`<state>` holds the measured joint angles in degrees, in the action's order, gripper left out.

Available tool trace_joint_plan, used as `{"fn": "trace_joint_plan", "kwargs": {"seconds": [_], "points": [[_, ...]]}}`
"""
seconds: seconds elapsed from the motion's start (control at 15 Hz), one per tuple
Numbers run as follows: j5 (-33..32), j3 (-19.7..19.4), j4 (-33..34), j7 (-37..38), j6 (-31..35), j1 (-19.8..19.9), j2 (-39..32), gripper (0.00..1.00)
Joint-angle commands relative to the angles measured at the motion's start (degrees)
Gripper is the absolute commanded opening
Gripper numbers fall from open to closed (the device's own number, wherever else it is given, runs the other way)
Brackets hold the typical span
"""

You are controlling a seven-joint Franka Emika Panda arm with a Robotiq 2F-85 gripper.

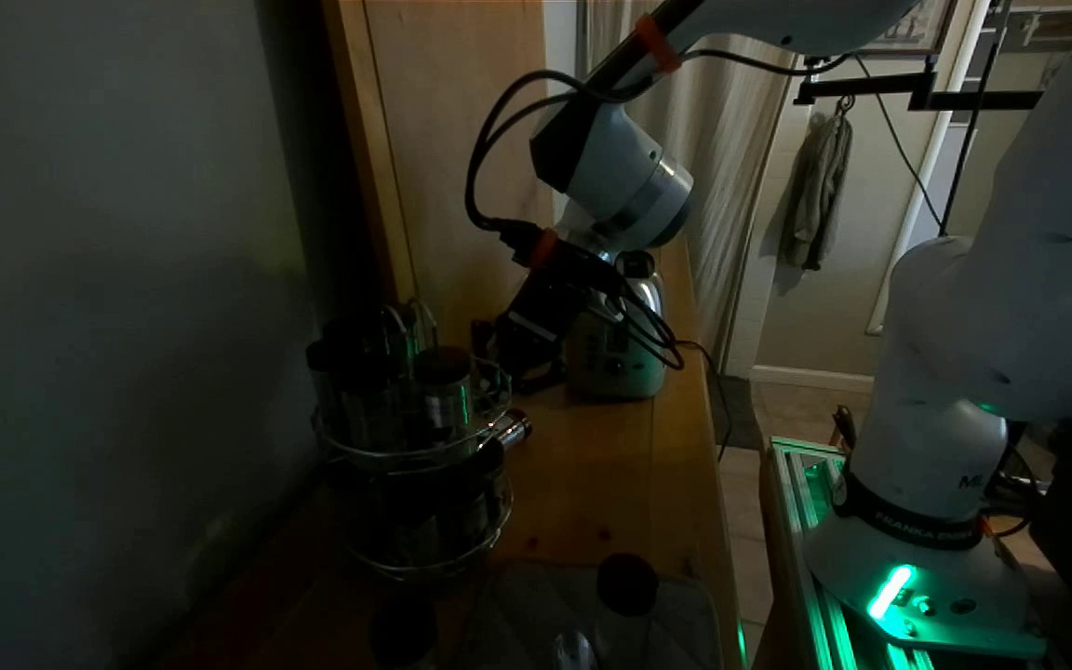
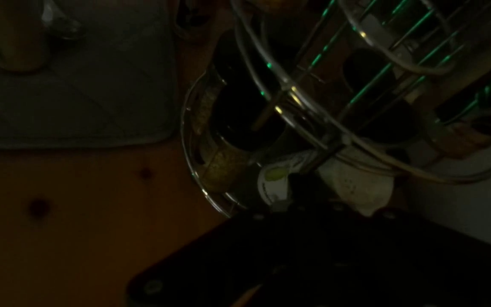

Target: Take the bottle from the top shelf to the bottom shelf of the spice rack

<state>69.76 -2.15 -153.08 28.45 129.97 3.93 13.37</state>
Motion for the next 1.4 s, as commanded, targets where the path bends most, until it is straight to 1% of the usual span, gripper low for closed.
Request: {"fn": "trace_joint_plan", "kwargs": {"seconds": [0.0, 0.07, 0.13, 0.53, 0.6, 0.73, 0.93, 1.0, 1.07, 1.13, 1.2, 1.33], "points": [[0.34, 0.36, -0.39, -0.78, -1.22, 0.37, 2.0, 0.0], [-0.66, 0.22, -0.31, -1.11, -3.05, 0.33, 1.93, 0.0], [-1.44, 0.67, -0.44, -0.91, -2.51, 0.3, 1.76, 0.0], [-1.24, 1.34, -0.17, -1.05, -1.88, 0.17, 1.46, 0.0], [-1.51, 1.51, -0.38, -0.85, -0.97, 0.33, 1.66, 0.0], [-2.5, 1.9, -0.79, -1.42, 3.76, 0.87, 2.0, 0.0], [-1.64, 1.7, -0.92, -3.68, 8.2, 0.63, 2.52, 0.0], [-1.07, 1.49, -0.9, -4.36, 8.67, 0.51, 2.6, 0.26], [-0.77, 1.36, -0.84, -4.9, 8.97, 0.43, 2.68, 0.27], [-0.74, 1.36, -0.83, -5.09, 9.35, 0.4, 2.78, 0.32], [-0.8, 1.34, -0.81, -5.37, 9.52, 0.39, 2.83, 0.4], [-0.75, 1.16, -0.77, -5.7, 9.58, 0.44, 2.95, 0.52]]}}
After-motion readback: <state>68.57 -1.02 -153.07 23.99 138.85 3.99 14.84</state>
